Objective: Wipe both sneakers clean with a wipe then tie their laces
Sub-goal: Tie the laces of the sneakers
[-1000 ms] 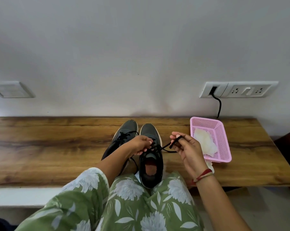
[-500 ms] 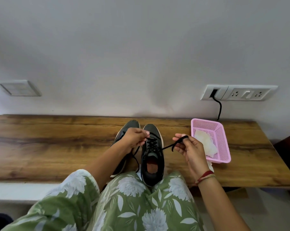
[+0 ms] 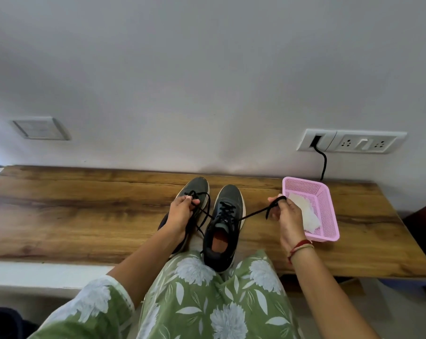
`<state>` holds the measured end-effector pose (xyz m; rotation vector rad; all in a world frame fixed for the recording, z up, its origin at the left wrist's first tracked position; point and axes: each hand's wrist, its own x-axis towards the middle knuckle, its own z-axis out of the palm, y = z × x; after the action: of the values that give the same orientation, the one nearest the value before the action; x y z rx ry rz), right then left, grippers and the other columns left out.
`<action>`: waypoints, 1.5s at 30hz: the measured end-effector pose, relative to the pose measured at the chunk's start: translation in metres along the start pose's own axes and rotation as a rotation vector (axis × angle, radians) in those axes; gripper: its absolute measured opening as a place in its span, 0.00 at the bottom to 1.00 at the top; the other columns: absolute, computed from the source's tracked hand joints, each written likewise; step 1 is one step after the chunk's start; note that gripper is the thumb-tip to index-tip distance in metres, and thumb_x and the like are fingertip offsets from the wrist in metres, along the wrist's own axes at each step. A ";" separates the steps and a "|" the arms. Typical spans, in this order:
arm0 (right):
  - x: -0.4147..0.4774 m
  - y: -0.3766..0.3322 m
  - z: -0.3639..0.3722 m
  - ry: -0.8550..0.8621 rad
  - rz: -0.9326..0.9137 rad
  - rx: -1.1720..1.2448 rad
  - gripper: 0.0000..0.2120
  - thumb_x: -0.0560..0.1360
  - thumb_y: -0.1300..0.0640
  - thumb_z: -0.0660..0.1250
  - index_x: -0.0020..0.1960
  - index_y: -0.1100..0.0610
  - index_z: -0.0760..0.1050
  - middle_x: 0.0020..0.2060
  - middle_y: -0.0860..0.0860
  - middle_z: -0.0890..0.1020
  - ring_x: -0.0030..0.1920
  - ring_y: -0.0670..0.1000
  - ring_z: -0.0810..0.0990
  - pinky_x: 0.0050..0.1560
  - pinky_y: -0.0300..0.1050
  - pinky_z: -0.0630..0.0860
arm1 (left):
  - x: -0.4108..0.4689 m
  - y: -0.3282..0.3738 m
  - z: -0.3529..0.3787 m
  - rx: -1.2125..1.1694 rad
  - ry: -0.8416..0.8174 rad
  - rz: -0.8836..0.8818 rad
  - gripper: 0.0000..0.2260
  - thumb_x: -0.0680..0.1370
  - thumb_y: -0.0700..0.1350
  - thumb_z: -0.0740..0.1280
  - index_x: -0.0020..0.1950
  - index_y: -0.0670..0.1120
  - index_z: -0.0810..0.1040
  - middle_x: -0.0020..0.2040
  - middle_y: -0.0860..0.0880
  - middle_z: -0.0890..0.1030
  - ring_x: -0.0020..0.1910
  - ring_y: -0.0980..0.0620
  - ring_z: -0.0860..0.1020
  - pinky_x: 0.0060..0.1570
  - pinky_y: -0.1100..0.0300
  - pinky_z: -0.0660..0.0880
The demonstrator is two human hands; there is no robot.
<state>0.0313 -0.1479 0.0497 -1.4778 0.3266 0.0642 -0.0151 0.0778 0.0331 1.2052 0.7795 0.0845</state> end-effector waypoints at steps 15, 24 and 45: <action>0.021 0.046 -0.007 -0.461 0.163 -0.611 0.17 0.73 0.69 0.55 0.44 0.52 0.77 0.50 0.56 0.78 0.47 0.54 0.74 0.41 0.43 0.71 | 0.021 -0.012 -0.029 1.322 0.059 0.375 0.24 0.75 0.42 0.69 0.69 0.44 0.66 0.69 0.39 0.62 0.64 0.37 0.69 0.62 0.49 0.70; -0.022 0.077 0.031 -0.308 -0.096 -0.699 0.19 0.68 0.52 0.74 0.55 0.52 0.71 0.49 0.50 0.74 0.43 0.46 0.74 0.44 0.40 0.73 | 0.029 -0.026 0.007 1.310 -0.434 0.527 0.14 0.78 0.38 0.63 0.62 0.45 0.78 0.58 0.47 0.81 0.58 0.48 0.77 0.55 0.59 0.71; -0.023 0.077 0.040 -0.163 -0.297 -1.056 0.08 0.72 0.52 0.68 0.44 0.57 0.78 0.41 0.52 0.80 0.43 0.53 0.78 0.40 0.45 0.73 | 0.029 -0.018 -0.010 1.118 -0.151 0.340 0.08 0.77 0.46 0.67 0.40 0.44 0.78 0.29 0.51 0.73 0.31 0.53 0.72 0.30 0.61 0.65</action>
<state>-0.0021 -0.0971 -0.0169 -2.5325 -0.1042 0.1289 -0.0053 0.0918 0.0023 2.3676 0.4527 -0.1929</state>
